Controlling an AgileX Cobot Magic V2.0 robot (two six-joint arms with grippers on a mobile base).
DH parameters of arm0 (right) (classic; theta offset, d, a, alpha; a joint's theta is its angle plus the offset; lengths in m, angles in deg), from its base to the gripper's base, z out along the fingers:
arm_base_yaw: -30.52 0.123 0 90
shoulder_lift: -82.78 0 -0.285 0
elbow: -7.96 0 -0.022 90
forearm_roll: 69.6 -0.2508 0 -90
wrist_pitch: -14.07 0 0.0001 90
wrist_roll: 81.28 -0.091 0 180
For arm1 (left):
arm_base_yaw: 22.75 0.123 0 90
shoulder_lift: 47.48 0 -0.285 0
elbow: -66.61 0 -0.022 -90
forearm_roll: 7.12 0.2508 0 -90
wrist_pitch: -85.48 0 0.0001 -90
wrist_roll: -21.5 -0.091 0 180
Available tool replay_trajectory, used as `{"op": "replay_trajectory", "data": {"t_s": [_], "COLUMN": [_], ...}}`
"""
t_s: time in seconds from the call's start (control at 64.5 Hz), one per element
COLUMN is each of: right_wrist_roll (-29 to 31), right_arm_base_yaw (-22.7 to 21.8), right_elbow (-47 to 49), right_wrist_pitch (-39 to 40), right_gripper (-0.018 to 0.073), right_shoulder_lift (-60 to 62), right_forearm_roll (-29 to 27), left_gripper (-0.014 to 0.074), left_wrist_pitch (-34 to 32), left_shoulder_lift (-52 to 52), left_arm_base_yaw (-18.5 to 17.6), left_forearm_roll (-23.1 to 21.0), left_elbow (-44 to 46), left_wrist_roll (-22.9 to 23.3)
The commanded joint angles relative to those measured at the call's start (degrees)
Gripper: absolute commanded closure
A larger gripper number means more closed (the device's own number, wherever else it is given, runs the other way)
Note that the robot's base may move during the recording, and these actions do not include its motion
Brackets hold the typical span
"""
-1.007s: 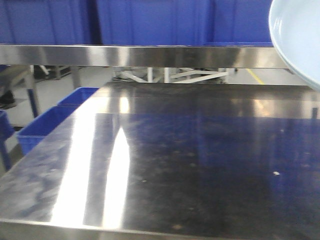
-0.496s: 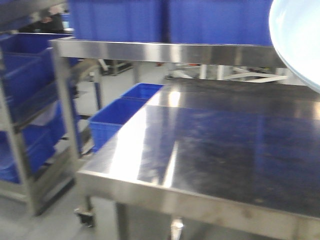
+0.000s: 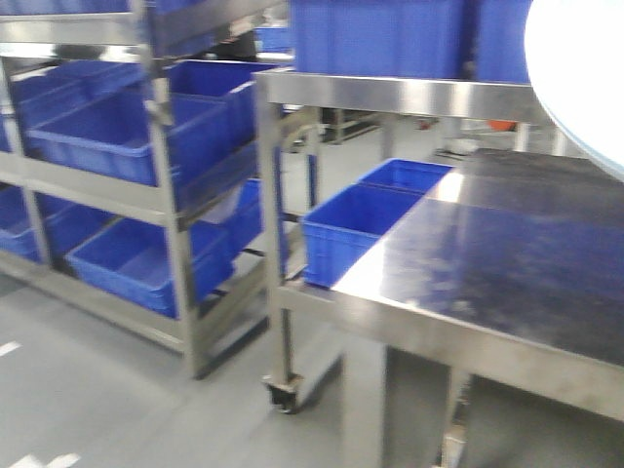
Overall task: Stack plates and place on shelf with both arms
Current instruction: 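Turn the base away from the table while holding the plates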
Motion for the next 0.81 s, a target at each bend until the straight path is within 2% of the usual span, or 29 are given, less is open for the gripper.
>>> {"op": "replay_trajectory", "data": {"t_s": [0.0, 0.79], "right_wrist_roll": [0.23, 0.23], "right_arm_base_yaw": [-0.26, -0.26], "right_elbow": [1.73, 1.73], "right_wrist_pitch": [5.71, 5.71], "right_gripper": [0.0536, 0.0536], "right_shoulder_lift": [-0.15, -0.15], "right_forearm_roll": [0.15, 0.15], "left_gripper": [0.051, 0.051], "left_wrist_pitch": [-4.68, -4.68], "left_shoulder_lift": [-0.01, -0.01], "left_arm_base_yaw": [0.08, 0.08], "left_forearm_roll": [-0.4, -0.4], "left_elbow": [1.67, 1.67], "left_wrist_roll": [0.46, 0.46]}}
